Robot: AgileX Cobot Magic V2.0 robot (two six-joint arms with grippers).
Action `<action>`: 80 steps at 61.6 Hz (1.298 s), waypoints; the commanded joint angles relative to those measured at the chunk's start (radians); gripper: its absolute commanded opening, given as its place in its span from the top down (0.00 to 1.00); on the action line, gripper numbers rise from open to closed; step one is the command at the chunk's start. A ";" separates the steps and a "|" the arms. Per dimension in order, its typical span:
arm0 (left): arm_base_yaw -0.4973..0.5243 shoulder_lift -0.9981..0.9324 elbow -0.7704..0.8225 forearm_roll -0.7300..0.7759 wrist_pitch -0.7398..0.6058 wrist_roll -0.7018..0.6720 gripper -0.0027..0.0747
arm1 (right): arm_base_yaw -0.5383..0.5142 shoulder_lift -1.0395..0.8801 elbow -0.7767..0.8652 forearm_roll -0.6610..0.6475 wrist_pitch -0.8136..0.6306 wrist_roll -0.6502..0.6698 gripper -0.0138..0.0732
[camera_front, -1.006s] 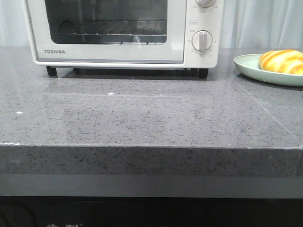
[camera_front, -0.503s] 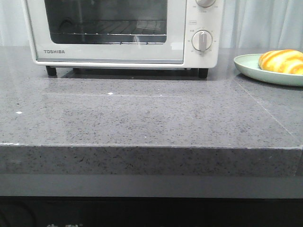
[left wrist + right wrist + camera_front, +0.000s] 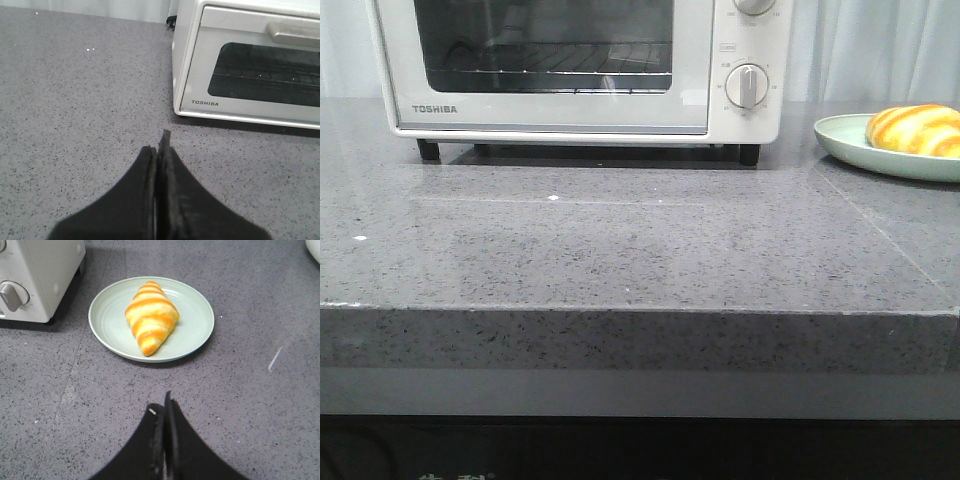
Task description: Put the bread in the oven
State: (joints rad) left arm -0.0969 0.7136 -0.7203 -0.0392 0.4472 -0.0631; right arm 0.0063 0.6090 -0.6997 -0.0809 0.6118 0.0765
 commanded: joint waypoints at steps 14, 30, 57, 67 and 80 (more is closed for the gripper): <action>0.003 0.030 -0.028 -0.003 -0.071 0.001 0.99 | -0.006 0.009 -0.028 -0.014 -0.069 -0.006 0.22; -0.046 0.030 -0.030 -0.003 -0.100 0.029 0.99 | -0.006 0.009 -0.028 -0.013 -0.058 -0.006 0.09; -0.359 0.225 -0.140 -0.003 -0.414 0.029 0.99 | -0.006 0.009 -0.028 -0.013 -0.026 -0.006 0.09; -0.423 0.382 -0.232 -0.003 -0.559 0.029 0.99 | -0.006 0.009 -0.028 -0.013 -0.026 -0.006 0.09; -0.439 0.572 -0.372 -0.003 -0.649 0.029 0.99 | -0.006 0.009 -0.028 -0.013 -0.026 -0.006 0.09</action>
State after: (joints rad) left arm -0.5278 1.2571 -1.0111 -0.0392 -0.0864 -0.0351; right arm 0.0063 0.6094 -0.6997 -0.0809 0.6554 0.0765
